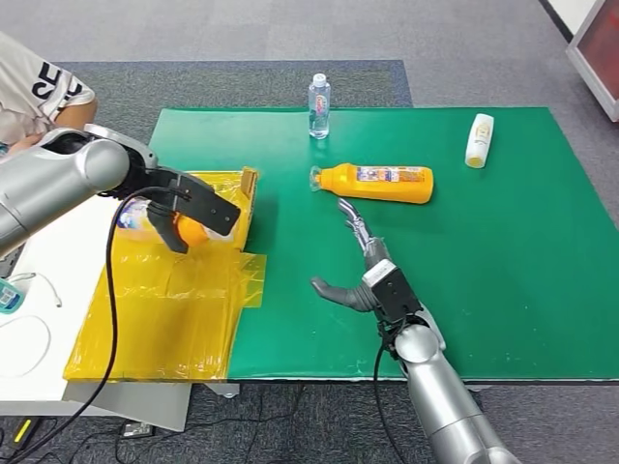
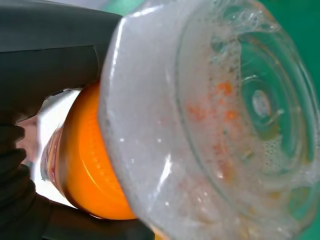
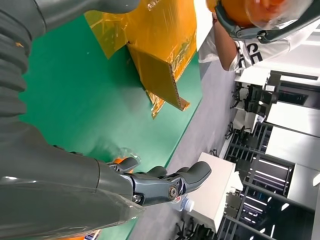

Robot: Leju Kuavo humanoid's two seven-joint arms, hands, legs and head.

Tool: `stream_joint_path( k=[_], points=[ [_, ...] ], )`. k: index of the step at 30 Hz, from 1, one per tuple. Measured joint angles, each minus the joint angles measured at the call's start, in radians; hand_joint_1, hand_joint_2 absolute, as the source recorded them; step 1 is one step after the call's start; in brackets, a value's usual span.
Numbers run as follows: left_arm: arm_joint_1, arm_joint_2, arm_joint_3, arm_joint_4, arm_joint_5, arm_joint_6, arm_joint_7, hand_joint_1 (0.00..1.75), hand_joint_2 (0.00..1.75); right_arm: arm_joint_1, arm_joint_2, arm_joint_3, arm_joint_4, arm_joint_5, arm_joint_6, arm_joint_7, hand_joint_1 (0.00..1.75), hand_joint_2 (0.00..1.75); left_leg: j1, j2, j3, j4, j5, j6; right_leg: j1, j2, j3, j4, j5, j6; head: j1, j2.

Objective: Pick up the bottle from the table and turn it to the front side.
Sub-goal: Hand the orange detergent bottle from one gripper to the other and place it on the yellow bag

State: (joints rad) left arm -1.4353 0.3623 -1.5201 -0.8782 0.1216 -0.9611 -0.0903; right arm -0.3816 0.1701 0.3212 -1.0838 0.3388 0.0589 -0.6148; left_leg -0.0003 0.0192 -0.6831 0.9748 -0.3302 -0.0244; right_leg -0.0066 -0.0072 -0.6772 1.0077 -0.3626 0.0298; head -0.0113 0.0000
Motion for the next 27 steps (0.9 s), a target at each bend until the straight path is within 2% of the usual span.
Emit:
stream_joint_path(
  k=[4, 10, 27],
  points=[
    [0.006, 0.010, -0.004, 0.001, 0.134, -0.018, 0.023, 1.75, 1.75, 0.000, 0.000, -0.004, 0.000, -0.020, 0.002, -0.007, 0.00, 1.75, 0.000, 0.000, 0.000, 0.000, 0.000, 0.000, 0.000, 0.000, 0.000, 0.000, 0.000, 0.000, 0.000, 0.000],
    [0.021, 0.026, -0.005, 0.019, 0.203, -0.008, 0.020, 1.75, 1.75, 0.000, 0.000, -0.016, -0.003, -0.037, 0.007, -0.008, 0.00, 1.75, 0.000, 0.000, 0.000, 0.000, 0.000, 0.000, 0.000, 0.000, 0.000, 0.000, 0.000, 0.000, 0.000, 0.000],
    [0.061, -0.007, -0.011, 0.200, 0.111, -0.029, -0.011, 1.75, 1.75, 0.032, 0.000, -0.018, -0.085, -0.057, -0.011, -0.004, 0.00, 1.75, 0.000, 0.000, 0.000, 0.000, 0.000, 0.000, 0.000, 0.000, 0.000, 0.000, 0.000, 0.000, 0.000, 0.000]
  ],
)
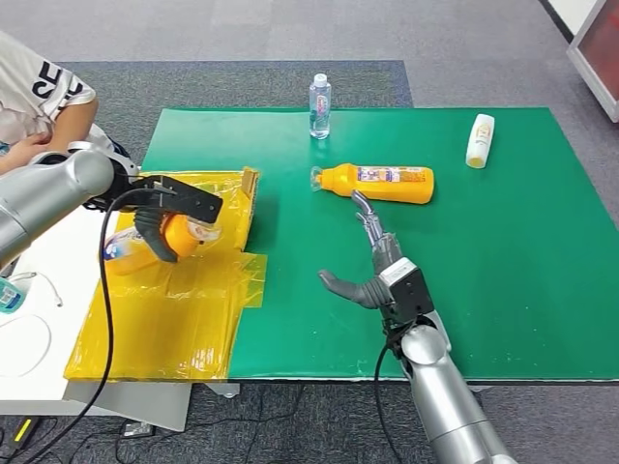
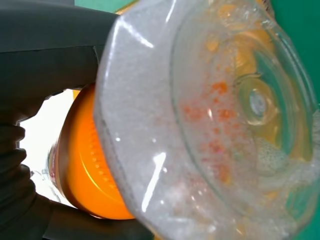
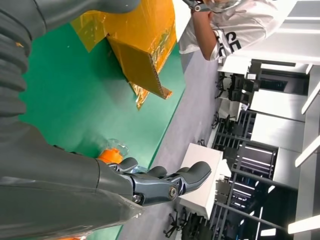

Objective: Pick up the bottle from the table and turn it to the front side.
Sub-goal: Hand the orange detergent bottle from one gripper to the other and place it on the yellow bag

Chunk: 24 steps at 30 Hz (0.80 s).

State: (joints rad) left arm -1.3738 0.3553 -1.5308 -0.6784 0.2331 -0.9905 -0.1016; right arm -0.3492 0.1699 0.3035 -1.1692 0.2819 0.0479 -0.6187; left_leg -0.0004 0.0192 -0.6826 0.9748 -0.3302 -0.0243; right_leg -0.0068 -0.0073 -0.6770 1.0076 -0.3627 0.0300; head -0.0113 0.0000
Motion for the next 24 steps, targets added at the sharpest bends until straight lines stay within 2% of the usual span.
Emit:
stream_joint_path(
  k=[9, 14, 18, 24],
  points=[
    [0.029, -0.017, -0.002, 0.045, -0.013, 0.008, -0.015, 1.75, 1.75, 0.029, -0.004, -0.021, -0.043, -0.007, -0.006, 0.002, 0.00, 1.75, 0.000, 0.000, 0.000, 0.000, 0.000, 0.000, 0.000, 0.000, 0.000, 0.000, 0.000, 0.000, 0.000, 0.000],
    [0.042, -0.045, -0.003, 0.074, -0.036, 0.031, -0.031, 1.75, 1.75, 0.048, -0.008, -0.033, -0.076, -0.007, -0.008, 0.005, 0.00, 1.75, 0.000, 0.000, 0.000, 0.000, 0.000, 0.000, 0.000, 0.000, 0.000, 0.000, 0.000, 0.000, 0.000, 0.000],
    [0.056, -0.090, -0.003, 0.115, -0.080, 0.079, -0.054, 1.75, 1.75, 0.074, -0.018, -0.050, -0.117, 0.001, -0.024, 0.019, 0.00, 1.75, 0.000, 0.000, 0.000, 0.000, 0.000, 0.000, 0.000, 0.000, 0.000, 0.000, 0.000, 0.000, 0.000, 0.000],
    [0.088, -0.203, -0.003, 0.207, -0.151, 0.223, -0.082, 1.75, 1.75, 0.136, -0.050, -0.104, -0.181, 0.017, -0.022, 0.037, 0.00, 1.75, -0.001, -0.001, -0.001, 0.000, -0.001, 0.001, -0.002, -0.001, 0.000, -0.001, 0.000, 0.001, 0.000, 0.000]
  ],
)
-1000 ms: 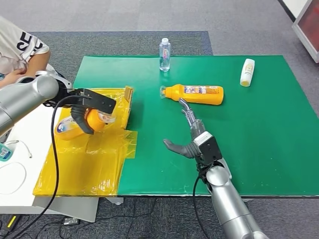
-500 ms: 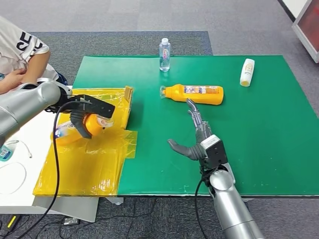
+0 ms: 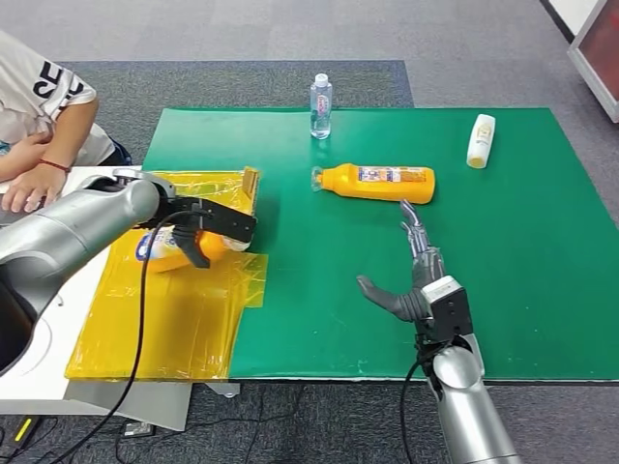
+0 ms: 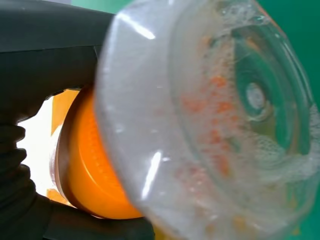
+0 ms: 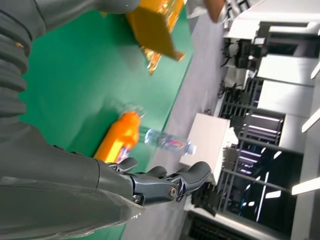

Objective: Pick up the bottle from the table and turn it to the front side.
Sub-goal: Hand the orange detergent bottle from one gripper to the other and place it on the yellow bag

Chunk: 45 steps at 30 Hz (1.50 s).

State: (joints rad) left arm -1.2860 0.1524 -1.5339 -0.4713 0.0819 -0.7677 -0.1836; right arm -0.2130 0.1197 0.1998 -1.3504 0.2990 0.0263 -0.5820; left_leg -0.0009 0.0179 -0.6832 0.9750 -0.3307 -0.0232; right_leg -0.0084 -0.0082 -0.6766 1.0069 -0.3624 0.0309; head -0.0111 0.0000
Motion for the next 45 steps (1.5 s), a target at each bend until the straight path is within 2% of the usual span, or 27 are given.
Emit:
stream_joint_path(
  k=[4, 9, 17, 19, 21, 23, 39, 42, 45],
  points=[
    [0.009, -0.066, 0.000, 0.046, -0.005, 0.046, 0.000, 1.75, 1.75, 0.023, -0.014, -0.023, -0.012, 0.010, 0.023, 0.006, 0.00, 1.75, 0.000, 0.000, 0.000, 0.000, 0.000, 0.001, 0.000, 0.000, 0.000, 0.000, 0.000, 0.000, 0.000, 0.000],
    [0.013, -0.122, -0.001, 0.077, -0.015, 0.056, 0.001, 1.75, 1.75, 0.026, -0.016, -0.028, -0.014, 0.020, 0.032, 0.010, 0.00, 1.75, 0.000, 0.000, 0.000, 0.000, 0.000, 0.001, 0.000, 0.000, 0.000, 0.000, 0.000, 0.000, 0.000, 0.000],
    [0.013, -0.151, -0.001, 0.103, 0.011, 0.018, -0.022, 1.75, 1.75, 0.024, -0.016, -0.028, -0.014, 0.029, 0.039, 0.013, 0.00, 1.75, 0.000, 0.000, 0.000, 0.000, 0.000, 0.001, 0.000, 0.000, 0.001, 0.000, 0.000, 0.001, 0.000, 0.000],
    [0.013, -0.151, 0.000, 0.107, 0.025, 0.005, -0.030, 1.54, 1.75, 0.022, -0.016, -0.028, -0.014, 0.029, 0.040, 0.013, 0.00, 1.75, 0.000, 0.000, 0.000, 0.000, 0.000, 0.001, 0.000, 0.000, 0.001, 0.000, 0.000, 0.001, 0.000, 0.000],
    [0.013, -0.149, 0.002, 0.111, 0.041, -0.012, -0.040, 0.66, 1.75, 0.021, -0.016, -0.027, -0.014, 0.027, 0.040, 0.013, 0.00, 1.75, 0.000, 0.000, 0.000, 0.000, 0.000, 0.001, 0.000, 0.000, 0.001, 0.000, 0.000, 0.001, 0.000, 0.000],
    [0.013, -0.146, 0.003, 0.113, 0.055, -0.027, -0.048, 0.00, 1.75, 0.018, -0.016, -0.026, -0.012, 0.025, 0.041, 0.012, 0.00, 1.75, 0.000, 0.000, 0.000, 0.000, 0.000, 0.001, 0.000, 0.000, 0.001, 0.000, 0.000, 0.001, 0.000, 0.000],
    [0.012, -0.138, 0.004, 0.117, 0.058, -0.006, -0.060, 0.00, 1.75, -0.007, -0.016, -0.024, 0.018, 0.016, 0.039, 0.006, 0.00, 1.75, 0.000, 0.000, 0.001, 0.000, 0.000, 0.001, 0.000, 0.000, 0.001, 0.000, 0.000, 0.001, 0.000, 0.000],
    [0.013, -0.137, 0.002, 0.117, 0.041, 0.040, -0.082, 0.00, 1.75, -0.009, -0.016, -0.024, 0.024, 0.015, 0.033, 0.005, 0.00, 1.75, 0.000, 0.000, 0.001, 0.000, 0.000, 0.001, 0.000, 0.000, 0.001, 0.000, 0.000, 0.001, 0.000, 0.000],
    [0.017, -0.139, 0.003, 0.117, 0.024, 0.168, -0.124, 0.00, 1.75, -0.006, -0.017, -0.024, 0.025, 0.015, 0.015, 0.004, 0.00, 1.75, 0.000, 0.000, 0.001, 0.000, 0.001, 0.001, 0.000, 0.000, 0.001, 0.000, 0.000, 0.001, 0.000, 0.000]
  ],
)
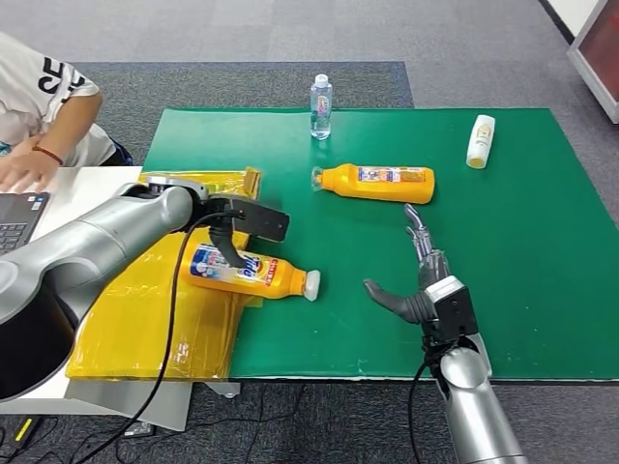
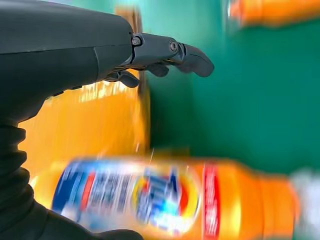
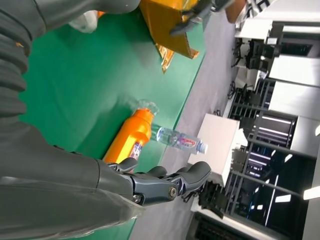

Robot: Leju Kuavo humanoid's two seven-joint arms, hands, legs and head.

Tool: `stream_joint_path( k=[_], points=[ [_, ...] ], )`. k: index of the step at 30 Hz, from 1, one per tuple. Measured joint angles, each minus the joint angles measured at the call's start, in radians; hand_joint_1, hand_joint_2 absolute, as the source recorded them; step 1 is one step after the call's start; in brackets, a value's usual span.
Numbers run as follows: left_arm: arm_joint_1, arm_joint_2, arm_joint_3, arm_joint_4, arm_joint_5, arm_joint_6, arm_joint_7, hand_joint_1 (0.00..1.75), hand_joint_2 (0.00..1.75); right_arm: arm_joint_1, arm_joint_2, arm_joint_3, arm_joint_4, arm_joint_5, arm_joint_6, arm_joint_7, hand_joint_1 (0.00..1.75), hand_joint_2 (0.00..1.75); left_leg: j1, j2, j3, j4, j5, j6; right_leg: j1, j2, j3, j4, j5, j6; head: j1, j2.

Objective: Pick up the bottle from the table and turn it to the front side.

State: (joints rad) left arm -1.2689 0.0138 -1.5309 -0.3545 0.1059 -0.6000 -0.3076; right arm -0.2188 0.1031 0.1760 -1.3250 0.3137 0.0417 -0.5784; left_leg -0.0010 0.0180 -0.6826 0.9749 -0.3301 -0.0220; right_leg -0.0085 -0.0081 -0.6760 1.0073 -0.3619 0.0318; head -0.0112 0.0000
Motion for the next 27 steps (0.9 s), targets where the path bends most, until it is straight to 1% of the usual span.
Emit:
stream_joint_path(
  k=[3, 5, 7, 8, 11, 13, 15, 17, 20, 23, 25, 26, 27],
  points=[
    [0.029, 0.000, 0.031, -0.012, -0.013, 0.218, -0.046, 0.00, 1.75, 0.022, -0.004, -0.001, -0.018, 0.001, -0.010, 0.000, 0.00, 1.75, 0.000, 0.000, 0.000, 0.000, 0.000, 0.000, 0.000, 0.000, 0.000, 0.000, 0.000, 0.000, 0.000, 0.000],
    [0.076, 0.020, 0.095, -0.056, -0.049, 0.362, -0.075, 0.00, 1.75, 0.046, -0.008, -0.002, -0.048, 0.000, 0.008, 0.001, 0.00, 1.75, 0.000, 0.000, 0.000, 0.000, -0.001, 0.000, 0.000, 0.000, 0.001, 0.000, 0.000, 0.000, 0.000, 0.000],
    [0.145, 0.056, 0.189, -0.135, -0.115, 0.429, -0.089, 0.00, 1.75, 0.068, -0.011, -0.002, -0.078, -0.003, 0.030, 0.003, 0.00, 1.75, 0.000, 0.001, 0.000, 0.000, -0.001, 0.000, 0.000, 0.001, 0.000, 0.000, 0.000, 0.000, 0.000, 0.000],
    [0.185, 0.076, 0.243, -0.181, -0.153, 0.439, -0.091, 0.00, 1.75, 0.077, -0.013, -0.002, -0.091, -0.004, 0.038, 0.004, 0.00, 1.75, 0.000, 0.001, 0.001, 0.000, -0.001, -0.001, 0.000, 0.001, 0.000, 0.000, 0.000, 0.000, 0.000, 0.000],
    [0.319, 0.132, 0.414, -0.329, -0.262, 0.448, -0.099, 0.00, 1.75, 0.098, -0.016, -0.002, -0.121, -0.004, 0.057, 0.005, 0.00, 1.75, 0.000, 0.002, 0.000, 0.000, -0.002, -0.002, 0.000, 0.002, -0.001, 0.000, -0.001, -0.001, 0.000, 0.000],
    [0.435, 0.171, 0.541, -0.448, -0.322, 0.462, -0.124, 0.00, 1.75, 0.105, -0.016, -0.001, -0.136, -0.006, 0.073, 0.004, 0.00, 1.75, 0.000, 0.003, 0.001, -0.001, -0.004, -0.002, 0.000, 0.004, -0.001, 0.000, -0.002, -0.002, 0.000, 0.000],
    [0.593, 0.205, 0.695, -0.604, -0.382, 0.478, -0.173, 0.00, 1.75, 0.111, -0.016, 0.003, -0.153, -0.008, 0.087, 0.008, 0.00, 1.75, 0.000, 0.005, 0.002, -0.001, -0.005, -0.003, 0.000, 0.006, -0.001, 0.000, -0.003, -0.002, 0.000, 0.000],
    [0.760, 0.218, 0.849, -0.757, -0.420, 0.479, -0.235, 0.00, 1.75, 0.115, -0.016, 0.010, -0.168, -0.010, 0.095, 0.017, 0.00, 1.75, 0.000, 0.006, 0.002, -0.001, -0.006, -0.003, 0.000, 0.006, -0.002, 0.000, -0.004, -0.002, 0.000, 0.000],
    [0.980, 0.206, 1.055, -0.950, -0.418, 0.445, -0.309, 0.00, 1.75, 0.117, -0.016, 0.025, -0.183, -0.015, 0.105, 0.031, 0.00, 1.75, 0.000, 0.006, 0.002, -0.001, -0.008, -0.002, 0.000, 0.006, -0.001, 0.000, -0.006, -0.001, 0.000, 0.000],
    [1.173, 0.168, 1.243, -1.096, -0.348, 0.357, -0.347, 0.00, 1.75, 0.119, -0.016, 0.038, -0.198, -0.030, 0.122, 0.039, 0.00, 1.75, 0.000, 0.006, 0.002, -0.001, -0.010, -0.001, 0.000, 0.006, -0.001, 0.000, -0.008, -0.001, 0.000, 0.000],
    [1.270, 0.138, 1.347, -1.155, -0.293, 0.290, -0.367, 0.00, 1.75, 0.119, -0.016, 0.046, -0.207, -0.043, 0.134, 0.042, 0.00, 1.75, 0.000, 0.006, 0.002, -0.001, -0.010, -0.001, 0.000, 0.005, 0.000, 0.000, -0.009, -0.001, 0.000, 0.000],
    [1.307, 0.123, 1.391, -1.175, -0.274, 0.261, -0.375, 0.00, 1.75, 0.118, -0.016, 0.049, -0.211, -0.048, 0.138, 0.043, 0.00, 1.75, 0.000, 0.005, 0.002, -0.001, -0.010, -0.001, 0.000, 0.005, 0.000, 0.000, -0.009, -0.001, 0.000, 0.000],
    [1.325, 0.116, 1.413, -1.184, -0.264, 0.246, -0.380, 0.00, 1.75, 0.118, -0.015, 0.051, -0.213, -0.051, 0.140, 0.044, 0.00, 1.75, 0.000, 0.005, 0.002, -0.001, -0.010, -0.001, 0.000, 0.005, 0.000, 0.000, -0.009, -0.001, 0.000, 0.000]
  ],
)
